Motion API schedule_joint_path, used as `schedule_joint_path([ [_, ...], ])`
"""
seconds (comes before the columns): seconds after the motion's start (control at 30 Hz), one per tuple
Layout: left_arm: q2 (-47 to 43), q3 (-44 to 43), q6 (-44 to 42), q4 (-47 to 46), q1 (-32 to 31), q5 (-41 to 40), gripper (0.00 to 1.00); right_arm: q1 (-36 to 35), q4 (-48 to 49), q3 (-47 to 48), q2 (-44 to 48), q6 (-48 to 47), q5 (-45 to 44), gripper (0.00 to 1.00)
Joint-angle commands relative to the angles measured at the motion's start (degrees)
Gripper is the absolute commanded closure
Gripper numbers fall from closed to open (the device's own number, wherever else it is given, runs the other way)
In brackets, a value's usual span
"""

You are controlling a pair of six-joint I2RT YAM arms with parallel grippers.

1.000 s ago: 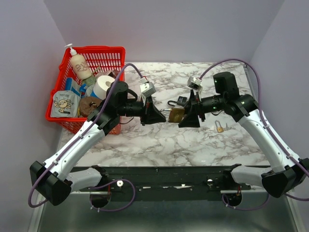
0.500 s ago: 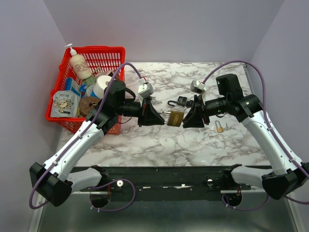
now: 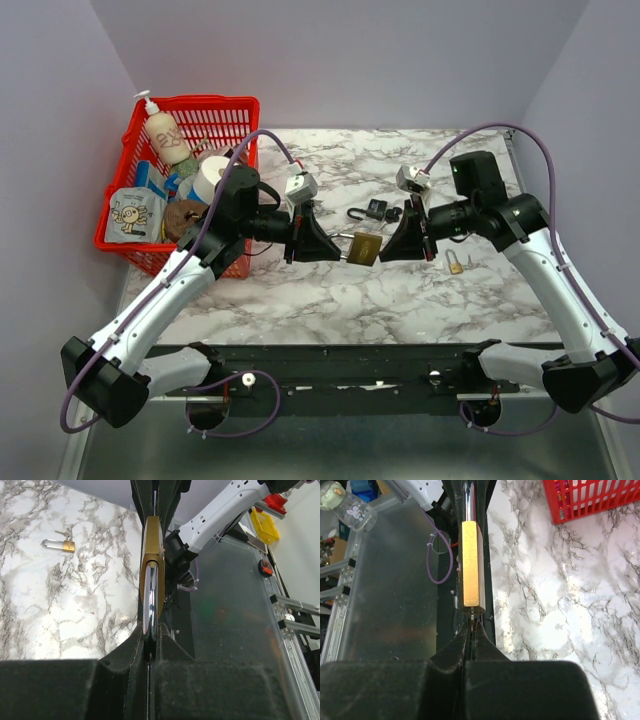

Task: Lock with the key
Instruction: Lock the lock.

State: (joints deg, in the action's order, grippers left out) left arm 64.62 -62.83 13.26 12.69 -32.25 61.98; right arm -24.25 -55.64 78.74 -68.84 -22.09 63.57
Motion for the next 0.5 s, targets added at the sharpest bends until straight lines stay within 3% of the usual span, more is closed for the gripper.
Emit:
schedule_joint_path([
  [0.0,-1.6,0.0,0.3,-6.4,2.3,1.6,1.0,0.2,-3.5,0.7,0.1,-2.9,0.7,0.99],
  [0.2,-1.6,-0.7,1.5,-8.4,6.2,1.9,1.0,1.0,-4.7,-2.7,-0.1,-2.4,0.9,0.99],
  [0.4,-1.3,-1.6,0.3,-6.4,10.2,2.5,1.0,11.3,-6.4,-4.6,-4.2,-0.9,4.1,0.99],
  [0.47,-1.3,-1.3,-0.1,-5.5,10.4,1.1,1.0,15.8,-2.3,-6.8,-5.3,6.8,2.8,0.99],
])
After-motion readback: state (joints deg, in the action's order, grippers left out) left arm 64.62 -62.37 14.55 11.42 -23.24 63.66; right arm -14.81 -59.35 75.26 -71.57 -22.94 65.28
